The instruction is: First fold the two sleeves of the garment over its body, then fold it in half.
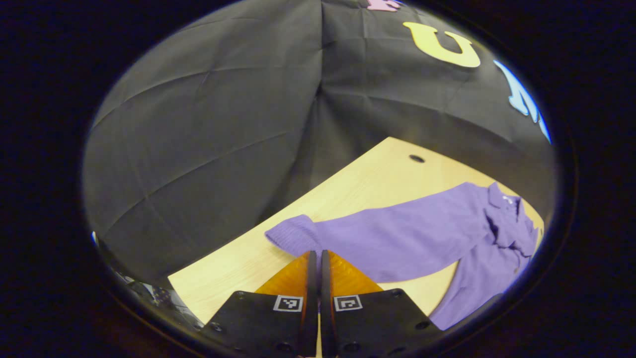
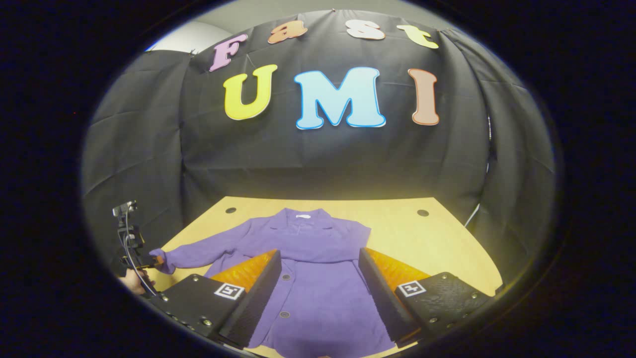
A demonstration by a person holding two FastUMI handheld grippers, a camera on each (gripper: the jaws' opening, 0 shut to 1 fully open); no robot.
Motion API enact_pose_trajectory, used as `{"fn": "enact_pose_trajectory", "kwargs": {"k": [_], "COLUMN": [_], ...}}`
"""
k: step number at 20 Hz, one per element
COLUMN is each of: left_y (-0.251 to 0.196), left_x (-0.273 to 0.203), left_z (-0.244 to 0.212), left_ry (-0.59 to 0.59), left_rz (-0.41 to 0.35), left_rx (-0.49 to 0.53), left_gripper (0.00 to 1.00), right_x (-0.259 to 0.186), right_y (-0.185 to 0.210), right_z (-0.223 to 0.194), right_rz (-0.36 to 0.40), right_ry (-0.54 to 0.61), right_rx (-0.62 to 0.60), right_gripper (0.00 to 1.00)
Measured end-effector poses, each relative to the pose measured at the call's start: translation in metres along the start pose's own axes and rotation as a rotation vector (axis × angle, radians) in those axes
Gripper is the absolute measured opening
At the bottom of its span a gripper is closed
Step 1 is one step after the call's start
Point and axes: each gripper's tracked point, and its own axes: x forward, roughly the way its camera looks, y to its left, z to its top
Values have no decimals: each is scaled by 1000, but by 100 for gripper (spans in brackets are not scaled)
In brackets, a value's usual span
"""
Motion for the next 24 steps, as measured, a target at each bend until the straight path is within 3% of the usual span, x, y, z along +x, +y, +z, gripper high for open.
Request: {"fn": "enact_pose_trajectory", "kwargs": {"k": [5, 8, 11, 13, 17, 24], "left_y": [-116, -189, -268, -321, -419, -556], "left_x": [-36, -43, -51, -59, -78, -118], "left_z": [46, 57, 62, 58, 50, -12], "left_ry": [-119, -152, -178, -183, -210, -182], "left_rz": [-196, -326, -449, -532, -698, -960], "left_rx": [108, 181, 266, 308, 411, 584], "left_gripper": [8, 9, 8, 8, 9, 9], "right_x": [-12, -22, -33, -38, -51, -78], "right_y": [-20, -39, -59, -71, -88, -115], "right_z": [-12, -18, -29, -35, -45, -62], "right_rz": [-56, -116, -184, -227, -315, -472], "right_ry": [22, 33, 50, 63, 86, 136], "right_rx": [30, 48, 73, 98, 139, 208], "right_gripper": [96, 93, 96, 93, 96, 93]}}
